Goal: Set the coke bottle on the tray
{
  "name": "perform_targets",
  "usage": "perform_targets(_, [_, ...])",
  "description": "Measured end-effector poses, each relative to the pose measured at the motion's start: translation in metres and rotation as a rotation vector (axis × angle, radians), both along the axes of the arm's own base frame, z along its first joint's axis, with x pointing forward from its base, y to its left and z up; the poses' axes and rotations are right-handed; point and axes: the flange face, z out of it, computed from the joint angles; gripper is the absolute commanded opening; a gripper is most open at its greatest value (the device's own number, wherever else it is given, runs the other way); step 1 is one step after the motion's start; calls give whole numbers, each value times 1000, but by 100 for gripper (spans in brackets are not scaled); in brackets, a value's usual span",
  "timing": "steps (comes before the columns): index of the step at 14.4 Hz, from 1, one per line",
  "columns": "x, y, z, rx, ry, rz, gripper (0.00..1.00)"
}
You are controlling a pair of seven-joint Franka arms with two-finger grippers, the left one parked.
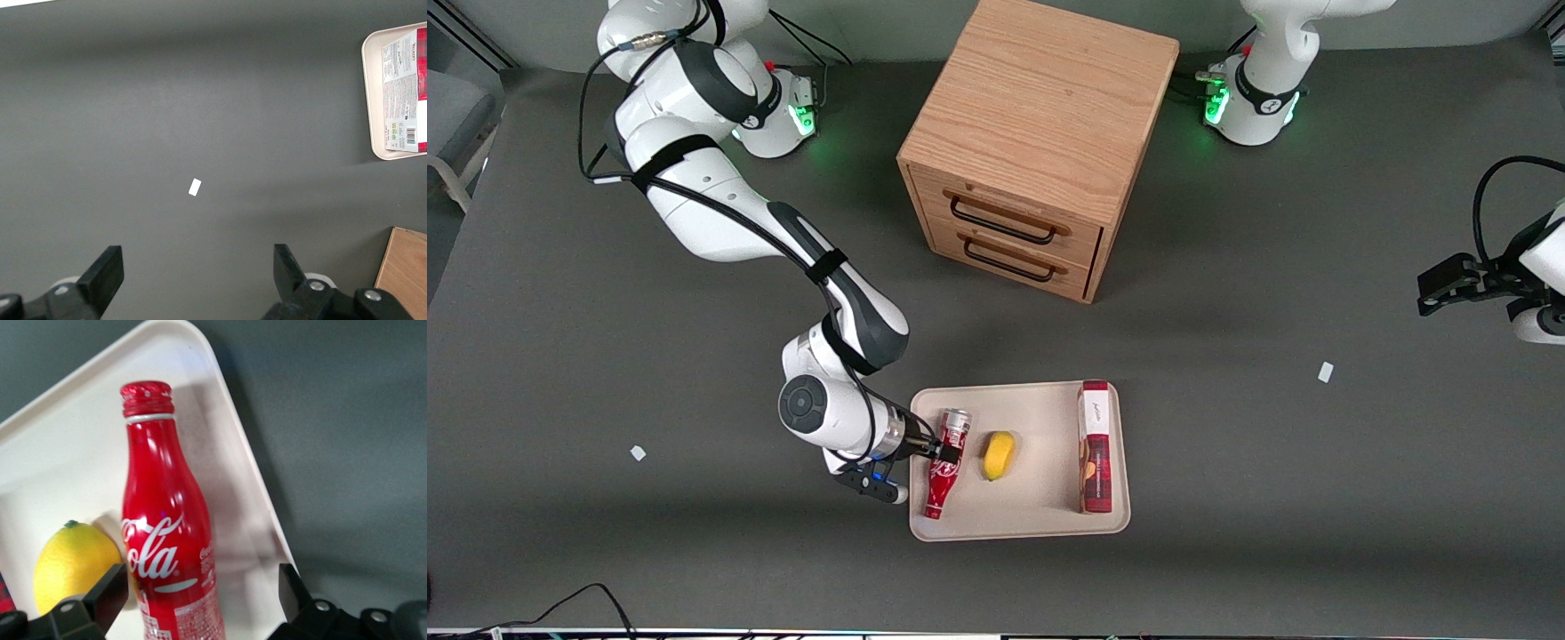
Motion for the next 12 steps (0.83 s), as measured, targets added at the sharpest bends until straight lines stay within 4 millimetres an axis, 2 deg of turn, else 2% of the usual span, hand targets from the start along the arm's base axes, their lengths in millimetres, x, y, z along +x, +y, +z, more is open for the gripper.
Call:
perform_targets(2, [5,0,28,-16,-26,15,100])
perform_targets(3, [7,0,53,-32,-33,29,100])
perform_targets(5, [3,-2,123,-73,-28,56,100])
perform_targets(7, [-12,-14,206,-133,-3,77,100])
perform_targets(9, [-34,-41,286,-198,27,74,100])
perform_targets(12, [-73,-101,385,-284,75,26,100])
